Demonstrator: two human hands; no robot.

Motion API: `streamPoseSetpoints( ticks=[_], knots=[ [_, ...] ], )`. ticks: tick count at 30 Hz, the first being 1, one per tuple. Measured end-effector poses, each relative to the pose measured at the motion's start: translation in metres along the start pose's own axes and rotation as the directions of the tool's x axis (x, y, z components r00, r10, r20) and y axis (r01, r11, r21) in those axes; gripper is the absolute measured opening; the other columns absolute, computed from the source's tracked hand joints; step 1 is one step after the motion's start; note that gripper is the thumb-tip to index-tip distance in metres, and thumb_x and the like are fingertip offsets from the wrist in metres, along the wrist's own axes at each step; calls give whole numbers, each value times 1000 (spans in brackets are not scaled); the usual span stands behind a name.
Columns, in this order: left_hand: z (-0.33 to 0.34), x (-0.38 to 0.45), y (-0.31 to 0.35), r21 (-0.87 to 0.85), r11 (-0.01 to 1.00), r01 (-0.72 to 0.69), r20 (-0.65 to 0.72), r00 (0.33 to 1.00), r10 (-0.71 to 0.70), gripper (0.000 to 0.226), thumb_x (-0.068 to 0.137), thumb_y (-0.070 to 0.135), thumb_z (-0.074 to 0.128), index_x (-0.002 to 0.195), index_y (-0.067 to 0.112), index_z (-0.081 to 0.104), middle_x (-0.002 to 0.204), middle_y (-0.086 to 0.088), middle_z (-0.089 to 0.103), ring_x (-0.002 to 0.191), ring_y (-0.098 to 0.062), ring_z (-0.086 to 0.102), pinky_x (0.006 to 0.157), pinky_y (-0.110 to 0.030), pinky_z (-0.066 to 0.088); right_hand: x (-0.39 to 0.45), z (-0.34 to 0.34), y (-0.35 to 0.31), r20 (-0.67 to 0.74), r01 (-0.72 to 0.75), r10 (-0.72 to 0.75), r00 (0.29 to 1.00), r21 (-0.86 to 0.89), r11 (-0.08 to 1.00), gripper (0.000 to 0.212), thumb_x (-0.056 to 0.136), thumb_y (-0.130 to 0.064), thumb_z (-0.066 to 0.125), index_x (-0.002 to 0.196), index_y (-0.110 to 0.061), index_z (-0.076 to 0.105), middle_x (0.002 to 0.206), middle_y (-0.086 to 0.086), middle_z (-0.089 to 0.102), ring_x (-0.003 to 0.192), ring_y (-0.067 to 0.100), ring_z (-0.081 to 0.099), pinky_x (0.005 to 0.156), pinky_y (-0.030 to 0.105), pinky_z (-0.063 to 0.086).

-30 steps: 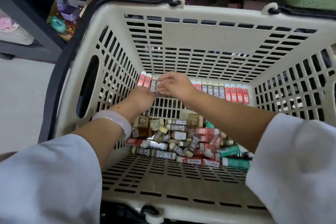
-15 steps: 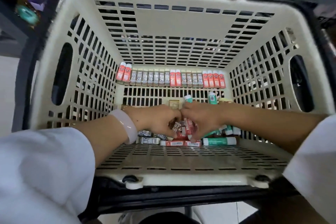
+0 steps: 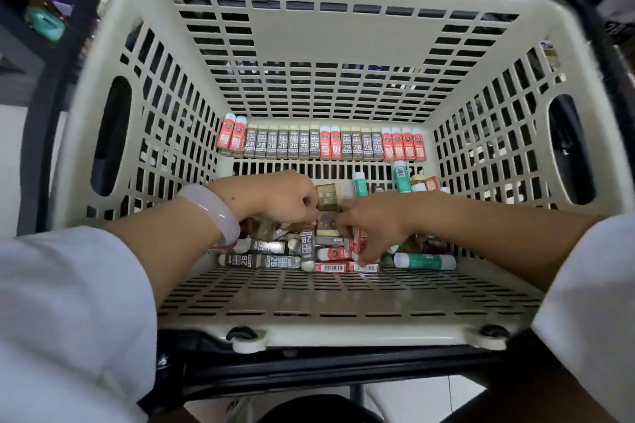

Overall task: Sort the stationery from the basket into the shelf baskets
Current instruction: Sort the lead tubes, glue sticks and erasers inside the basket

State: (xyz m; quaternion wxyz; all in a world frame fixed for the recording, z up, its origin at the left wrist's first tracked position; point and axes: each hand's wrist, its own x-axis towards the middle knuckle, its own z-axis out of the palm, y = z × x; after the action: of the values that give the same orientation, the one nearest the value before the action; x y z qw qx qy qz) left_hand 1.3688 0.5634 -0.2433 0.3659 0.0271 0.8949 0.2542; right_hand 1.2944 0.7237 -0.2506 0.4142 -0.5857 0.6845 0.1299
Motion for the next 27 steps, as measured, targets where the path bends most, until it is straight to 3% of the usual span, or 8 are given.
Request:
streamPoseSetpoints(
  ticks=[6,9,11,13,15,18,21,27],
  knots=[
    [-2,1,2,57,997,-48,-22,999,50,21,94,26,47,99,12,62,92,-1,62,84,-18,57,68,-24,42,-2,5,6,28,-18,16,999,58,998,51,78,-45,67,118,-15,57,105,2,57,91,16,51,72,25,36],
    [-6,2,4,-16,999,-31,-94,995,29,30,96,31,42,108,11,60,98,-3,62,88,-20,58,75,-28,45,-8,-6,8,8,-13,11,1000,345,939,31,80,-34,68,105,-16,61,86,-8,59,78,9,59,74,24,46],
    [-10,3,5,-168,985,-29,-176,984,-1,38,96,39,37,114,12,57,109,-7,62,96,-23,59,86,-34,48,-15,-22,8,-94,-4,75,993,598,802,25,81,-32,67,103,-22,60,74,-17,61,65,-10,60,60,7,46],
    [-14,3,7,-539,842,-27,-153,986,-66,50,92,49,37,126,15,48,120,-6,58,103,-21,59,93,-36,48,-19,-37,7,-223,65,156,962,746,663,15,81,-33,67,93,-32,57,65,-24,63,56,-19,54,51,1,39],
    [-18,1,10,-879,476,-28,-65,996,-63,59,85,51,45,133,17,40,122,-9,58,102,-20,64,88,-32,53,-18,-47,4,-326,161,215,921,818,553,16,85,-27,64,95,-35,55,70,-30,64,64,-19,56,57,1,40],
    [-22,-1,8,-993,85,-83,-89,994,-67,44,89,40,51,125,15,47,108,-15,66,94,-25,68,75,-32,57,-12,-51,0,-399,309,282,872,898,314,28,89,-7,56,114,-20,51,99,-7,66,94,4,63,81,20,52],
    [-27,-4,2,-991,-37,-128,-120,978,-169,37,91,34,52,119,10,53,104,-14,65,91,-24,67,73,-32,58,-10,-56,-2,-418,381,334,845,908,172,44,87,6,51,125,-15,41,115,6,55,101,18,59,87,24,52],
    [-33,-7,-1,-984,-61,-166,-135,928,-348,29,86,29,60,107,10,55,90,-9,65,75,-19,66,63,-26,57,4,-67,-5,-509,286,452,732,833,473,53,86,-5,61,132,-18,39,117,14,59,99,26,65,87,42,54]
  ],
)
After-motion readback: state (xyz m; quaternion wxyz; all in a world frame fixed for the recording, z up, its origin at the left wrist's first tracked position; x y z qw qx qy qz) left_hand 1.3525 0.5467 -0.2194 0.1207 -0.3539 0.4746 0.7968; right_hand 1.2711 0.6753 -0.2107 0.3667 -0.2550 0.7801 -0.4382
